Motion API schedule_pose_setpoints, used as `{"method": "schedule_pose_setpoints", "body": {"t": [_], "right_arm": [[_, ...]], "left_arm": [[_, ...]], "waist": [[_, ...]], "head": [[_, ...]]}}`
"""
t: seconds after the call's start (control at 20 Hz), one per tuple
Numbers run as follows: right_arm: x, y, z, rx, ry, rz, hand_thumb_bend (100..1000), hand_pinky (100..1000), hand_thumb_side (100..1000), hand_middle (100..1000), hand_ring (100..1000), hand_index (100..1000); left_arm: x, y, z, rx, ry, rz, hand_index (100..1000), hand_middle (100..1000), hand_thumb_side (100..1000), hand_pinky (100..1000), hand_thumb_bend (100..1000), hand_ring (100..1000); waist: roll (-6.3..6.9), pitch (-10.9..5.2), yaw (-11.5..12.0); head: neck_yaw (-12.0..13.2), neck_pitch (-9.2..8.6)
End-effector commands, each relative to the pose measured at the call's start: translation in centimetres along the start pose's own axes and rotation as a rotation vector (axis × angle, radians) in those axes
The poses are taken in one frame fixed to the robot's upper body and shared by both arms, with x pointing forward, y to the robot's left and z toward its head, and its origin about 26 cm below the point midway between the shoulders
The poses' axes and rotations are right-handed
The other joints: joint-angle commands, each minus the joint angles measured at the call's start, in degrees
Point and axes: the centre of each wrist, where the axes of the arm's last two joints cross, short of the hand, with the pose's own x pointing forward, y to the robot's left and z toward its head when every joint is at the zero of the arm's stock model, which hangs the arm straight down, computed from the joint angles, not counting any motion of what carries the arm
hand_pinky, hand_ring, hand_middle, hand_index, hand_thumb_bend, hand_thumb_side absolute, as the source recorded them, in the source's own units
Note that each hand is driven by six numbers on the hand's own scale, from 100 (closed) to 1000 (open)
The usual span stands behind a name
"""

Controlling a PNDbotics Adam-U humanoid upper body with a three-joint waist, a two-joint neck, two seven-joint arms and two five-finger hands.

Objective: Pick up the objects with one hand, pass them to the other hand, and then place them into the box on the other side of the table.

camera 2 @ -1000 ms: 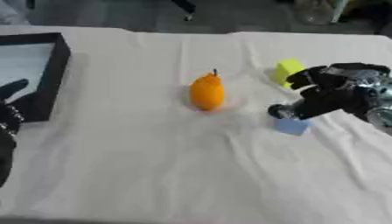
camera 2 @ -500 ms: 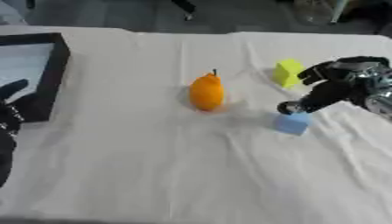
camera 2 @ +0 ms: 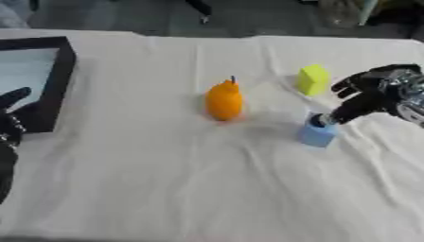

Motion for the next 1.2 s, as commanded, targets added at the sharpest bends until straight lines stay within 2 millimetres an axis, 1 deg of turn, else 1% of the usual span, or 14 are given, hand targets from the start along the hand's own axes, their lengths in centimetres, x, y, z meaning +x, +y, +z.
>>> {"method": "schedule_pose_setpoints", "body": {"t": [0.05,0.35,0.6,0.8,0.95,1.2], "right_arm": [[0.2,-1.2,0.7,-0.018,-0.012,0.015,449,952,100,924,997,921],[0.2,-1.8,1.4,-0.010,-0.021,0.054,413,950,100,915,993,903],[-0.2,-2.4,1.7,-0.009,-0.006,0.084,419,948,100,915,990,903],[-0.4,-2.6,1.8,0.006,0.004,0.108,399,948,100,914,987,891],[-0.4,-2.7,1.9,0.030,0.007,0.123,391,945,100,917,983,894],[-0.2,-3.2,1.8,0.045,0.014,0.153,371,949,100,917,988,900]], "left_arm": [[0.9,0.2,-0.4,-0.012,-0.038,-0.015,791,845,837,1000,149,830],[1.0,0.1,-0.5,-0.011,-0.043,-0.016,790,843,843,1000,149,830],[1.1,0.1,-0.6,-0.012,-0.050,-0.015,790,842,847,1000,148,830],[1.2,0.0,-0.7,-0.013,-0.055,-0.014,790,842,849,1000,147,829],[1.2,-0.1,-0.7,-0.014,-0.057,-0.012,790,841,851,1000,149,828],[1.2,-0.1,-0.7,-0.013,-0.058,-0.011,789,841,851,1000,147,828]], "waist": [[-0.88,-0.32,0.2],[-0.92,0.51,0.5],[-0.85,1.21,0.9],[-0.65,1.66,1.2],[-0.49,1.86,1.3],[-0.29,2.04,1.4]], "head": [[0.1,-1.18],[0.2,-2.07],[0.1,-2.60],[0.1,-2.73],[0.1,-2.59],[-0.2,-1.74]]}}
